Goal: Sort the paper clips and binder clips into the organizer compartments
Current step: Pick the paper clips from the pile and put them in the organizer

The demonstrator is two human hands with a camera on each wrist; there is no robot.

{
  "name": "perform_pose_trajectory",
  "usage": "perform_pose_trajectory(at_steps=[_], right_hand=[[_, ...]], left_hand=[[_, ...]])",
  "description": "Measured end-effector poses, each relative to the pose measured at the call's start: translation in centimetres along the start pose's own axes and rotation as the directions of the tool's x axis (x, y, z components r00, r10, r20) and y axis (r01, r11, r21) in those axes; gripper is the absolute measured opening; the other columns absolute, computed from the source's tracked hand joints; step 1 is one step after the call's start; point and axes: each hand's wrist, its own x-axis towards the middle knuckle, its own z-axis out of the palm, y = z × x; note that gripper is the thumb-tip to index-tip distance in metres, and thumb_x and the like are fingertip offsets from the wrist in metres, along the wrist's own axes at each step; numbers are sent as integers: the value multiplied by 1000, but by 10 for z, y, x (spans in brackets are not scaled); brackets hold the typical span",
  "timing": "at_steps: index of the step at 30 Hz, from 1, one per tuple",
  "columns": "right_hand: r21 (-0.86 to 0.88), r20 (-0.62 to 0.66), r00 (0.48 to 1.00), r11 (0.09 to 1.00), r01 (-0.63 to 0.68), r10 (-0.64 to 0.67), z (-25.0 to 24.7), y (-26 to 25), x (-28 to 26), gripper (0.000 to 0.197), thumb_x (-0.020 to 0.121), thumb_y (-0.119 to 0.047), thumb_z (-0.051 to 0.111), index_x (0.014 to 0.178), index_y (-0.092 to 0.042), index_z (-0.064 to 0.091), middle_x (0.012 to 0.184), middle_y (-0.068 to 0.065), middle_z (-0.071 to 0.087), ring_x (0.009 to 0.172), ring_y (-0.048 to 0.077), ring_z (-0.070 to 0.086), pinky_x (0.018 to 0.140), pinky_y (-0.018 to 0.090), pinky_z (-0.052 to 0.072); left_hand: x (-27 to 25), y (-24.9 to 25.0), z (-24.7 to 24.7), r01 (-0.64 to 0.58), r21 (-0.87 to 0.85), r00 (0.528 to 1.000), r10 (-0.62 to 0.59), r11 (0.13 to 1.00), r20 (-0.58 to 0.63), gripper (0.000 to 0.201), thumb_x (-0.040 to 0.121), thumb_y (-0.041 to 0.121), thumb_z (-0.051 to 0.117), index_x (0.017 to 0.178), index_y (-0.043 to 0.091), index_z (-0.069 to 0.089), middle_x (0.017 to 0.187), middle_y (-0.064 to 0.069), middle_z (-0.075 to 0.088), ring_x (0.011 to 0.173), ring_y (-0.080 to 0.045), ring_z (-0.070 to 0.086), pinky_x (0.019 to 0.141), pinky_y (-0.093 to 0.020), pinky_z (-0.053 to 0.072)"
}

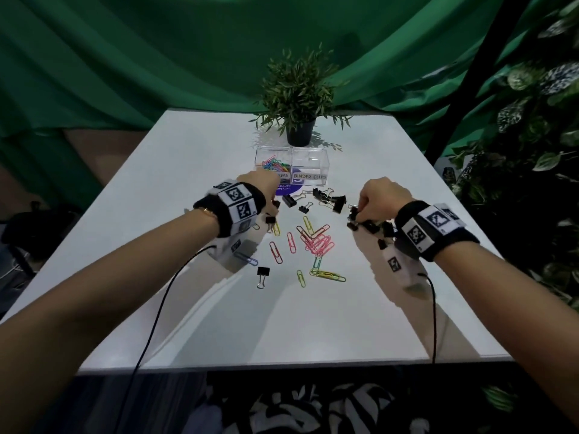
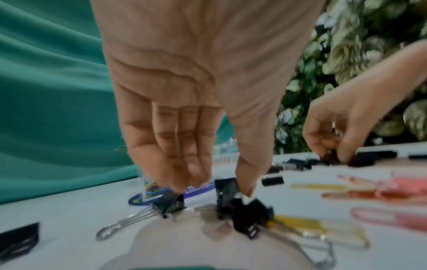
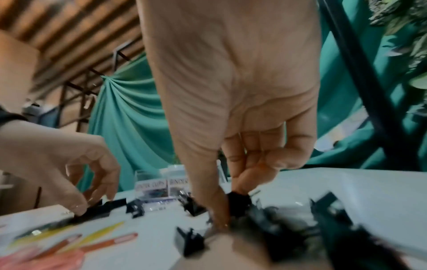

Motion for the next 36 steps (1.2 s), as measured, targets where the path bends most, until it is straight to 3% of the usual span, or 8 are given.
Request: perform_pose_trajectory(at_steps=[3, 5, 10, 14, 17, 21, 27, 36], right_hand=[[-56, -115, 993, 998, 18, -24, 9, 4, 1, 30, 76, -19, 69, 104, -9, 68, 106, 12, 65, 96, 33, 62, 71, 30, 46], [-28, -156, 970, 983, 182, -184, 13, -3, -4, 32, 81, -13, 62, 113, -9, 66, 108, 11, 61, 98, 31, 61, 73, 30, 43], [8, 125, 861, 868, 496, -493, 29, -33, -23, 37, 90, -4, 49, 120, -17, 66, 102, 9, 58, 99, 26, 56, 78, 27, 39], [36, 143, 839, 849, 526, -526, 31, -32, -42, 34, 89, -12, 54, 119, -23, 67, 100, 6, 58, 95, 24, 59, 82, 33, 48], [61, 185, 838, 857, 512, -514, 25, -27, -53, 45, 76, -42, 75, 116, -25, 66, 100, 3, 57, 91, 19, 57, 81, 31, 48], [42, 266, 860, 897, 440, -435, 25, -28, -55, 88, 46, -47, 91, 121, -23, 52, 108, -2, 47, 82, 11, 50, 77, 28, 48], [185, 138, 881, 885, 427, -453, 34, -40, -43, 55, 57, -34, 89, 104, -18, 66, 98, 2, 63, 70, 6, 51, 72, 26, 46], [156, 40, 913, 905, 396, -406, 37, -46, -28, 19, 71, -30, 80, 88, -24, 75, 79, -5, 68, 74, 13, 57, 71, 34, 52]], left_hand=[[6, 10, 8, -103, 46, 992, 106, 994, -63, 35, 85, 21, 66, 116, 5, 58, 119, -11, 59, 108, -28, 58, 82, -36, 50], [5, 18, 15, -277, -5, 955, 274, 961, -116, 36, 89, 9, 56, 125, 7, 56, 127, -10, 55, 121, -28, 51, 95, -37, 46], [-17, 31, 28, -448, 13, 889, 444, 894, 116, 44, 91, -1, 43, 130, 13, 57, 130, -11, 49, 122, -28, 49, 100, -39, 44], [-40, 23, 32, -424, 11, 897, 418, 906, 139, 30, 92, 24, 53, 118, 15, 65, 117, -9, 52, 106, -25, 55, 90, -37, 48], [-57, 19, 31, -320, -40, 932, 322, 946, 167, 73, 61, 66, 72, 115, 19, 59, 112, -1, 47, 99, -18, 52, 81, -34, 52], [-61, 29, 33, -176, 8, 961, 170, 984, 216, 104, 41, 73, 77, 121, 15, 46, 114, -5, 46, 94, -17, 47, 82, -36, 53], [-51, 39, 44, -82, -268, 988, 114, 960, 106, 62, 64, 43, 83, 112, 11, 58, 114, -7, 62, 97, -19, 57, 82, -30, 49], [-38, 25, 44, -134, -375, 976, 187, 917, 108, 31, 72, 31, 80, 90, 7, 73, 79, -2, 66, 65, -10, 53, 53, -16, 37]])
